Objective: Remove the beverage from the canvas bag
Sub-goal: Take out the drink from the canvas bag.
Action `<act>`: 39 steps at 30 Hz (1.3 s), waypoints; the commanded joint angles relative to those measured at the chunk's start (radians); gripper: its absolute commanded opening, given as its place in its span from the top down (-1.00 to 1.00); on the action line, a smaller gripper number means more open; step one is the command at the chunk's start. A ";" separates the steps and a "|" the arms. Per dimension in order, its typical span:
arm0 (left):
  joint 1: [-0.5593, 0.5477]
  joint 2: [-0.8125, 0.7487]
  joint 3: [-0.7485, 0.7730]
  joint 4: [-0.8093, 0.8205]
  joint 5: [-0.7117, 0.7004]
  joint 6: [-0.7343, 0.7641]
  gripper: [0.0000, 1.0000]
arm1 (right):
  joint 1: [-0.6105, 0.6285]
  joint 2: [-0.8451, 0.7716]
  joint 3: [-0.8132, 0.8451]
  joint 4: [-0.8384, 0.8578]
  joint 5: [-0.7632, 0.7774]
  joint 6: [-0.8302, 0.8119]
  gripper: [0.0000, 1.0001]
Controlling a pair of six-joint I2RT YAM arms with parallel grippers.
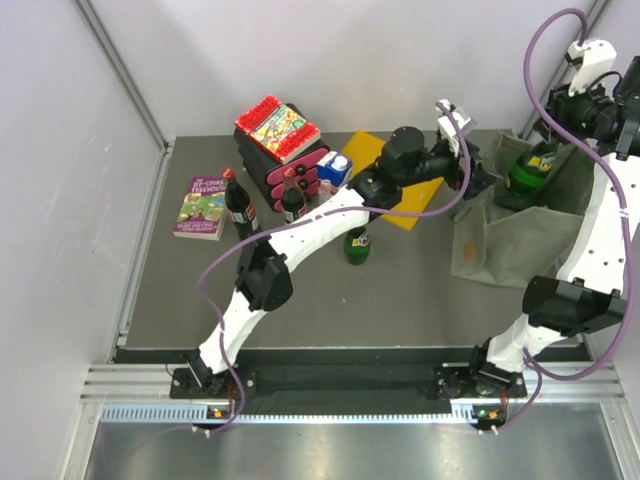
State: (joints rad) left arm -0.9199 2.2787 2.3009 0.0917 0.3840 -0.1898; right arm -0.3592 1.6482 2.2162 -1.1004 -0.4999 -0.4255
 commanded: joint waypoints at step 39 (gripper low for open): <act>-0.154 0.249 0.227 0.270 -0.249 0.170 -0.97 | 0.100 -0.246 -0.085 0.028 -0.083 -0.036 1.00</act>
State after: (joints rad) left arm -1.0592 2.5290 2.4817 0.2989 0.1337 -0.0414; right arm -0.2810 1.4872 2.1326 -1.1568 -0.5240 -0.4500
